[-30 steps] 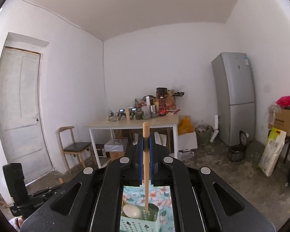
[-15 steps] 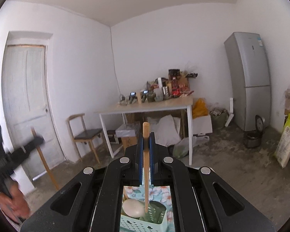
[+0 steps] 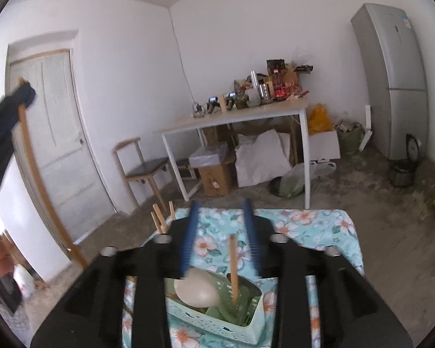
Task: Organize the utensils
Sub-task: 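Open the right gripper to release its chopstick while the left gripper lowers its chopstick into the holder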
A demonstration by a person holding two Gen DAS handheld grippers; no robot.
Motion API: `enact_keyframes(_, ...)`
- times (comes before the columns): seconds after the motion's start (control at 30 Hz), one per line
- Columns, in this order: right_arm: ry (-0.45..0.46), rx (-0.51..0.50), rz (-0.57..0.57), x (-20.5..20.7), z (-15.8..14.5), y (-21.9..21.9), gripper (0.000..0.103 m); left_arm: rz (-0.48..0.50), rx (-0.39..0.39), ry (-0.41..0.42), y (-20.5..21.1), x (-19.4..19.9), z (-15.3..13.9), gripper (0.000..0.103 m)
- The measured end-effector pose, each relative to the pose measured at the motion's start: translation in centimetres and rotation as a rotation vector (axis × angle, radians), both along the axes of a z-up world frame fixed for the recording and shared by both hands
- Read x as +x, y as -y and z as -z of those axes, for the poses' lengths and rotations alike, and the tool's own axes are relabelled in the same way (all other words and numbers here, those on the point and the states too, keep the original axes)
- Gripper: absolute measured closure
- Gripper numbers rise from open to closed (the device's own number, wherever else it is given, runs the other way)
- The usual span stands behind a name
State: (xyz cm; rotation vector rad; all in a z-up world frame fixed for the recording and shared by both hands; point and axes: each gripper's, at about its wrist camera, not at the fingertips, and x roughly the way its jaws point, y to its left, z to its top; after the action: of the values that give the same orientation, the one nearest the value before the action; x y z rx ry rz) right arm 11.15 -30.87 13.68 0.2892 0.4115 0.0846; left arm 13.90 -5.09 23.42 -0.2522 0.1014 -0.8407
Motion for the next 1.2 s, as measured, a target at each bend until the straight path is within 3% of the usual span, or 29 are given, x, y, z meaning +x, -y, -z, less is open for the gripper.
enact_keyframes(0.1, 0.036, 0.035, 0.009, -1.6, -0.9, 1.2, 0.058, 0.004, -0.005, -0.003, 0.9, 0.5, 0.2, 0.098)
enact_keyframes(0.37, 0.097, 0.107, 0.082, -7.5, -1.8, 3.4, 0.055, 0.002, 0.025, -0.006, 4.4, 2.6, 2.0, 0.098)
enact_keyframes(0.8, 0.030, 0.135, 0.115, -8.8, 0.4, 3.6, 0.055, -0.044, 0.155, -0.018, 9.3, 5.2, 7.4, 0.097)
enact_keyframes(0.83, 0.026, 0.137, 0.116, -8.7, 0.5, 3.6, 0.055, -0.043, 0.169, -0.027, 9.5, 5.3, 7.8, 0.095)
enact_keyframes(0.9, 0.017, 0.146, 0.122, -8.8, 0.8, 3.7, 0.054, -0.039, 0.180, -0.050, 9.4, 5.4, 8.4, 0.074)
enact_keyframes(0.97, 0.011, 0.155, 0.127, -8.6, 0.9, 3.7, 0.053, -0.047, 0.170, -0.062, 9.0, 5.3, 8.5, 0.064)
enact_keyframes(1.2, 0.027, 0.143, 0.132, -9.8, 0.0, 2.4, 0.052, -0.078, 0.156, -0.040, 7.2, 3.7, 7.5, 0.047)
